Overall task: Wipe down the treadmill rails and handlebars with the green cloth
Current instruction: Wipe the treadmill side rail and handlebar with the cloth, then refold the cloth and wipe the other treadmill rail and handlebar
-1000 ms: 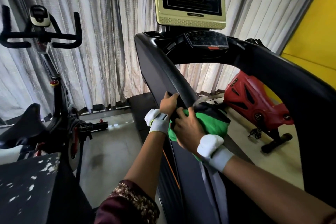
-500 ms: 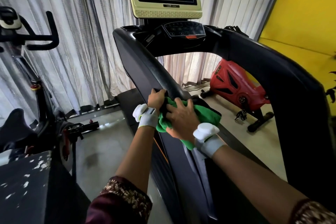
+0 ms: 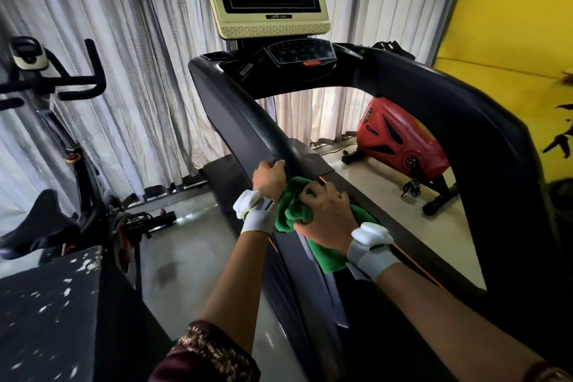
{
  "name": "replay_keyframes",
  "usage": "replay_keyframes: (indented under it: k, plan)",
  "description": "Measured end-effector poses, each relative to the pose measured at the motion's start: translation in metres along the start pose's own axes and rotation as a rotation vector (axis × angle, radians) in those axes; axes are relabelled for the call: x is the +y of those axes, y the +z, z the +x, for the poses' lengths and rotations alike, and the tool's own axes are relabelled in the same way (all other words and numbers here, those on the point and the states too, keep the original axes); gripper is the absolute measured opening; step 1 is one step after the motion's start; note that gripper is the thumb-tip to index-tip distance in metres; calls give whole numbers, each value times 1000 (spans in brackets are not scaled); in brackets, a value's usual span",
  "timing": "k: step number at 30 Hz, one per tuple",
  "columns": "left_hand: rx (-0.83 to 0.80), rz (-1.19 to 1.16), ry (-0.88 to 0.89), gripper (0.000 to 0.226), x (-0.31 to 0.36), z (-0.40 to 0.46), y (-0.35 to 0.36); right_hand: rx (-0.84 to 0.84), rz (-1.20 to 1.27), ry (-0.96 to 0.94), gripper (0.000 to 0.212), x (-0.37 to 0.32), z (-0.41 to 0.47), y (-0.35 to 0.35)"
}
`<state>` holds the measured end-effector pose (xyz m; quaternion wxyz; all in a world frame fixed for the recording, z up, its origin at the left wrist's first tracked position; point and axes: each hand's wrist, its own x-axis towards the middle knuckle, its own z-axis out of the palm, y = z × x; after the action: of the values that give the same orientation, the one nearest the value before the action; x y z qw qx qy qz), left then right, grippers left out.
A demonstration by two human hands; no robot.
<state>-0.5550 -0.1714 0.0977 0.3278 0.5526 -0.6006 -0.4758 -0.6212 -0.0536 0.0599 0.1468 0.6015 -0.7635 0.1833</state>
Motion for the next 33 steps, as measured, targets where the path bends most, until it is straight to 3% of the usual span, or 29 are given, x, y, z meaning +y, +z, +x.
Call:
replay_keyframes:
  k: [2,6,15,18,20,24,27,33]
  plan:
    - [90,14,71,36,3,-23,10,-82,194,173,43,14,-9,-10]
    - [78,6,276,31,5,-67,32,40,485,372,48,44,-27,-25]
    - [-273,149,369,42,26,-136,73,239,626,645,33,91,-68,-87]
    - [-359,92,406,42,29,-158,98,305,672,785,31,108,-98,-116]
    - [-516,50,419,43,31,-189,119,406,666,897,33,120,-135,-140]
    - [-681,53,412,43,25,-216,141,454,668,993,33,127,-175,-162]
    - [-754,-3,392,57,11,-230,172,500,672,1045,29,124,-208,-179]
    - [-1059,-99,272,38,17,-357,186,619,602,1252,34,124,-327,-231]
